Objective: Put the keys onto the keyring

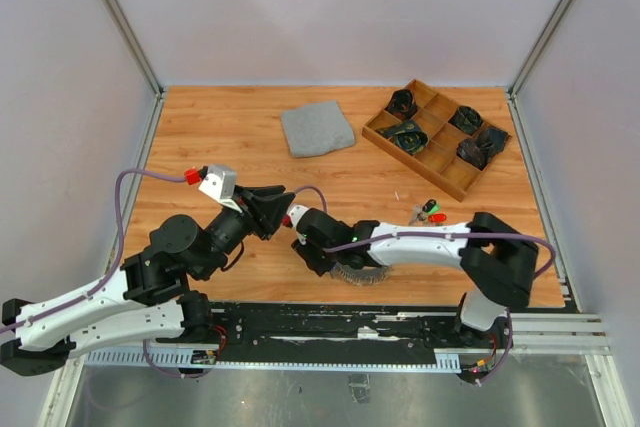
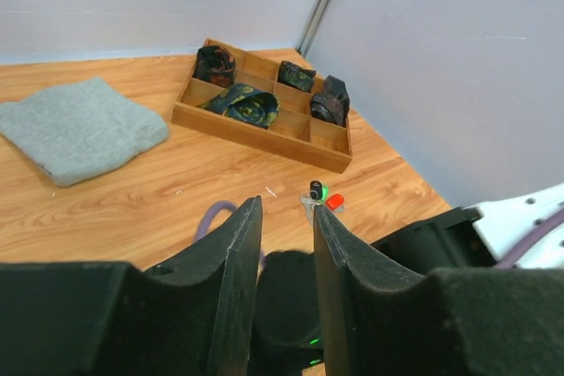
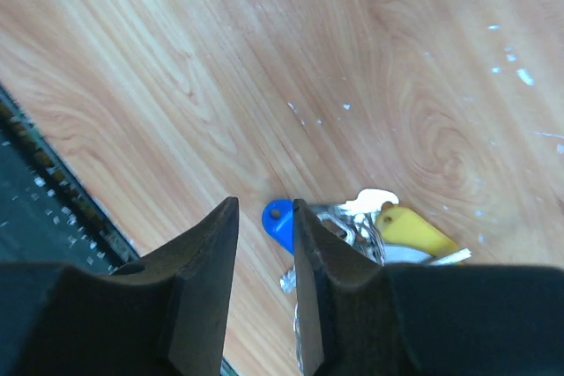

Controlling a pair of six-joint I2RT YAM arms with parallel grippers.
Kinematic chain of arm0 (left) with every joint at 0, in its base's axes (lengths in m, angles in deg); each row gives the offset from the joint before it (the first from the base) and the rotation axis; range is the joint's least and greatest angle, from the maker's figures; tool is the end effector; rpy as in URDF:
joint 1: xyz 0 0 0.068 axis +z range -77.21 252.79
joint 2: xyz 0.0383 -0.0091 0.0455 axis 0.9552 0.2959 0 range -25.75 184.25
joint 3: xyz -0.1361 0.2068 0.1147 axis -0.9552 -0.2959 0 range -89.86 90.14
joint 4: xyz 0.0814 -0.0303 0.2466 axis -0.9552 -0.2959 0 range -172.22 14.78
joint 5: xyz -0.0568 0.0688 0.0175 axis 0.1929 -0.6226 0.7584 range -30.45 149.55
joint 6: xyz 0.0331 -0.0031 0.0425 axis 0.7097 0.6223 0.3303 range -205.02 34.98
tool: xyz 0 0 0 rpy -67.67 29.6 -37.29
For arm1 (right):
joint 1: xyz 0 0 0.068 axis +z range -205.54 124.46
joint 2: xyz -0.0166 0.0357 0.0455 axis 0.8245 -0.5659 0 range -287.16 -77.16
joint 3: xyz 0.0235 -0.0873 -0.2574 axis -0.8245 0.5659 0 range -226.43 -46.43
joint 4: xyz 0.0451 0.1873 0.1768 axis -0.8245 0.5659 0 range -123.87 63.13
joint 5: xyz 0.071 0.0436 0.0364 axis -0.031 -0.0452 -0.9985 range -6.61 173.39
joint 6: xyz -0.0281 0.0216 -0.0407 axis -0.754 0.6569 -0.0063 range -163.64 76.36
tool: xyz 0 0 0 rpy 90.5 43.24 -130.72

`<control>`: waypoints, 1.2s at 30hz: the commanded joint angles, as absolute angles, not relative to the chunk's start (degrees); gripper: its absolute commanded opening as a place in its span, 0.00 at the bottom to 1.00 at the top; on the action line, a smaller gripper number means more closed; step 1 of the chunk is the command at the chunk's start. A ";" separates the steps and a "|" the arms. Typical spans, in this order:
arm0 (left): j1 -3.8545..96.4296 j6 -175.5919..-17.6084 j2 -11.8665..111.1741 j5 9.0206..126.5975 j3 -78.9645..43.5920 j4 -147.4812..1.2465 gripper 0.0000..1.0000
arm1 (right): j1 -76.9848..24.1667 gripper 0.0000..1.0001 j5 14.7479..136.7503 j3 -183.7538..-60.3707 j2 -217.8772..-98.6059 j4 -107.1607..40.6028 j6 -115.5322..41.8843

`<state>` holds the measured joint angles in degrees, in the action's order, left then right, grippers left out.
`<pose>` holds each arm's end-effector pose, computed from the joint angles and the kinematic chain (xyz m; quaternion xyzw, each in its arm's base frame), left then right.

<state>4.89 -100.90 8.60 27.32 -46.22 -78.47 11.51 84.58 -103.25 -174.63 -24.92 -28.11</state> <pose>0.0694 -0.1204 0.3721 0.0964 0.6680 -0.3386 0.6556 0.1373 0.3224 0.1777 -0.4046 0.8468 0.2205 0.2659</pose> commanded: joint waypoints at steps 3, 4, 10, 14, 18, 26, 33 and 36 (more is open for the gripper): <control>5.32 -100.92 8.35 27.20 -45.40 -77.95 0.37 | 9.71 0.42 83.46 -96.28 -158.69 -27.97 -28.47; 5.32 -100.99 8.48 27.39 -45.61 -77.67 0.37 | 9.42 0.44 83.97 -95.12 -156.72 -27.05 -28.13; 5.37 -100.84 10.36 28.28 -45.80 -76.83 0.39 | 7.77 0.50 90.13 -93.28 -151.80 -15.90 -27.26; 5.36 -101.01 11.56 29.55 -45.91 -76.26 0.39 | 4.34 0.50 83.14 -91.23 -151.32 -14.70 -24.77; 5.36 -101.53 12.20 30.52 -45.95 -76.53 0.40 | 1.85 0.52 76.59 -90.54 -151.86 -15.10 -24.13; 5.33 -102.06 12.57 31.00 -46.26 -76.31 0.40 | 1.33 0.58 71.92 -89.70 -157.26 -16.83 -26.13; 5.32 -102.50 12.47 31.24 -46.43 -76.54 0.41 | 1.33 0.62 76.58 -88.25 -157.87 -16.87 -31.04; 5.31 -102.48 12.70 31.24 -46.42 -76.43 0.40 | 1.32 0.63 76.07 -88.40 -158.68 -17.04 -32.29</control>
<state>4.91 -101.99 12.66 31.17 -46.20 -78.34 1.78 75.05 -88.64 -158.09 -16.68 -29.03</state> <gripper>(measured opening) 0.404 0.628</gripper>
